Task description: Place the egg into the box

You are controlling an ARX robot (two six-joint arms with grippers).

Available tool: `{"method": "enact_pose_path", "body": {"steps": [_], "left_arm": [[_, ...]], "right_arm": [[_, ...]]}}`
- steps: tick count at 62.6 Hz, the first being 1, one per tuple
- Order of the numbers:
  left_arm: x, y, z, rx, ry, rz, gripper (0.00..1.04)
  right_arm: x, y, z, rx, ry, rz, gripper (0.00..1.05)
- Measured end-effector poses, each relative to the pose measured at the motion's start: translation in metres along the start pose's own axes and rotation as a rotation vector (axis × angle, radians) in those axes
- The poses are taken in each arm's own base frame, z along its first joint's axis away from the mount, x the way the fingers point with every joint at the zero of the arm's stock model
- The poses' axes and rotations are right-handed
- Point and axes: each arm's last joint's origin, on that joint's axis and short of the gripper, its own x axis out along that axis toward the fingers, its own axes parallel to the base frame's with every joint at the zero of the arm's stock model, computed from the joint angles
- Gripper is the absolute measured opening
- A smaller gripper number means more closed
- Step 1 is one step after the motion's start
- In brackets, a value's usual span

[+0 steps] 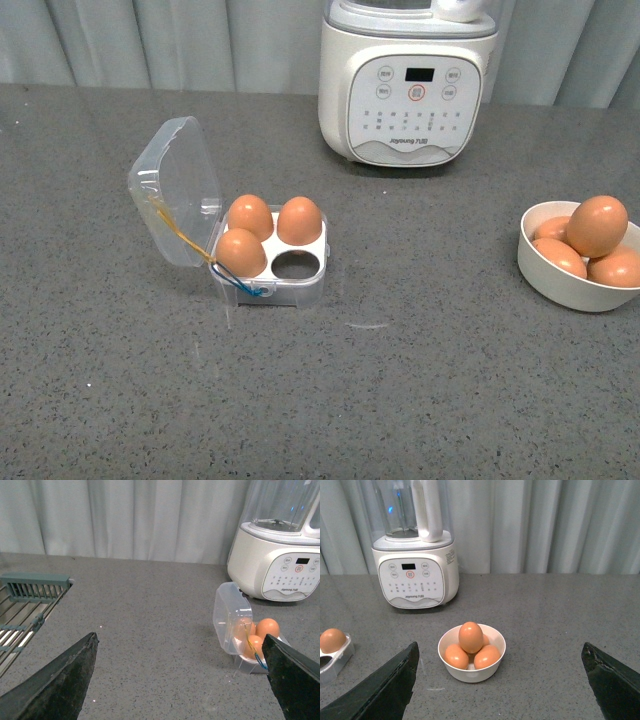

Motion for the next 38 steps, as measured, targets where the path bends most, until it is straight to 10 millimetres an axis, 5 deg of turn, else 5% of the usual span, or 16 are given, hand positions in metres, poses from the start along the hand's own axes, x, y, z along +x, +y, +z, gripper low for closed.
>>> {"method": "enact_pose_path", "body": {"steps": [30, 38], "left_arm": [[0.0, 0.0, 0.0, 0.0, 0.0, 0.0, 0.98], [0.0, 0.0, 0.0, 0.0, 0.0, 0.001, 0.98]], "right_arm": [[0.0, 0.0, 0.0, 0.0, 0.002, -0.005, 0.95], [0.011, -0.005, 0.001, 0.059, 0.151, -0.133, 0.95]]}}
